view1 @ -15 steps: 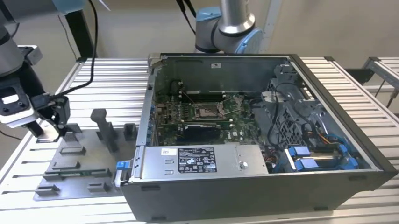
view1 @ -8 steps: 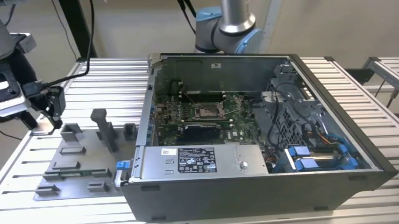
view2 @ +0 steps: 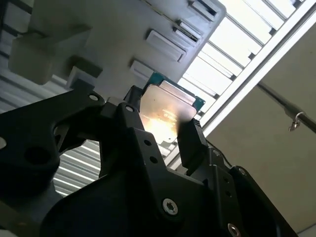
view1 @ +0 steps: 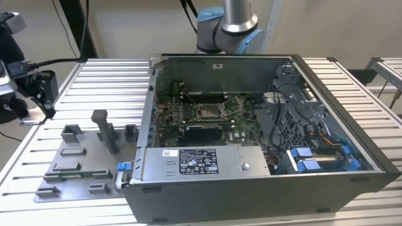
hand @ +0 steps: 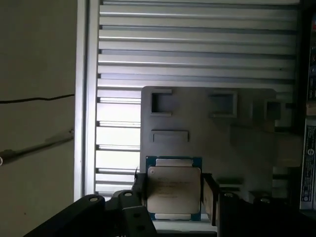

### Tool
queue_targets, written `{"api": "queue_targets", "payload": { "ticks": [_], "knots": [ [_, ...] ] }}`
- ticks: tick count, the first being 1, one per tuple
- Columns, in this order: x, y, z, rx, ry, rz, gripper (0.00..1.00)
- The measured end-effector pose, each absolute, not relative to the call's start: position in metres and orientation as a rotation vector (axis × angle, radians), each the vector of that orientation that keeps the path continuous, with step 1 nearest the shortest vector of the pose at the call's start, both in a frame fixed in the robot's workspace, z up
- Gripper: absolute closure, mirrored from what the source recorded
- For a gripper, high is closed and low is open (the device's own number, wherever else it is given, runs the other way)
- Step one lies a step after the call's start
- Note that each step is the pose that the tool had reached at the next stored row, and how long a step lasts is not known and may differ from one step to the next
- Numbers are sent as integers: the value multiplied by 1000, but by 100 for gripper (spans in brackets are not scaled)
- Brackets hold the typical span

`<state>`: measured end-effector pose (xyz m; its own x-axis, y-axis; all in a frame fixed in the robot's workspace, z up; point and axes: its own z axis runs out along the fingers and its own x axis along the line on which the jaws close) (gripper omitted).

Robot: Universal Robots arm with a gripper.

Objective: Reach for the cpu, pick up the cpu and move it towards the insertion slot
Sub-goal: 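Pick up the cpu and move it towards the insertion slot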

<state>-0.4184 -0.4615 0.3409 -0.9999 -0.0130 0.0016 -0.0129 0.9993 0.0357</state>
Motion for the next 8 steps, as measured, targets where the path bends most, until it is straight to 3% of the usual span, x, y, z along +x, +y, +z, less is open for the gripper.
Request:
{"api": "queue_targets", "payload": {
  "ticks": [8],
  "knots": [
    [-418, -462, 377, 20, -3139, -56, 100]
  ]
}}
